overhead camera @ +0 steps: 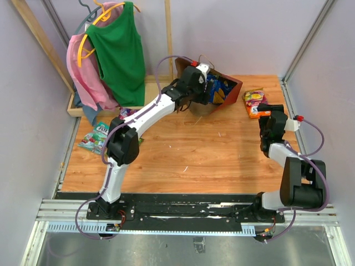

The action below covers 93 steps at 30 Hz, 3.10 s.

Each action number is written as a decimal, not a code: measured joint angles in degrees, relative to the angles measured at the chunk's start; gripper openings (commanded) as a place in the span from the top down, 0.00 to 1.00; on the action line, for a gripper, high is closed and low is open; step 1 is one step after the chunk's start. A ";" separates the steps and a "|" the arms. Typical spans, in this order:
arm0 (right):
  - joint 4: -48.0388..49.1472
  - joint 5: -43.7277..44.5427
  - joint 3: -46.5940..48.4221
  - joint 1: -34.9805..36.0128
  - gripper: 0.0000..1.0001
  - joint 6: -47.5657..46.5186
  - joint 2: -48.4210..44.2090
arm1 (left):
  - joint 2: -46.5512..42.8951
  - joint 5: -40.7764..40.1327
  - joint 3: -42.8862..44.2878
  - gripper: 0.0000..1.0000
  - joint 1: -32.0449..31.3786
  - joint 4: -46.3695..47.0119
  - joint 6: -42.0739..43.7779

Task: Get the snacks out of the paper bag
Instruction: Place the snack at the center of the board, then pick up the snack from the paper bag.

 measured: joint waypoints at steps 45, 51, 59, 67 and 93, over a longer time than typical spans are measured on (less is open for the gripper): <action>0.31 1.73 -4.17 0.02 0.01 -7.10 -5.86 | 28.55 -4.57 14.60 0.18 0.09 29.11 -4.09; 0.76 1.42 -4.15 0.02 0.01 -7.52 -5.40 | 29.51 -4.57 16.61 0.37 0.52 28.57 -4.09; 1.07 0.15 -4.15 0.02 0.01 -7.54 -3.96 | 30.77 -4.31 18.88 1.00 1.64 28.59 -4.59; 1.49 -0.90 -4.15 0.02 0.01 -8.17 -3.54 | 26.47 -4.94 10.45 0.99 2.23 31.76 -3.82; 2.27 -0.76 -4.02 0.68 0.01 -10.43 -2.05 | -13.05 -7.04 -24.92 1.00 3.65 44.17 2.75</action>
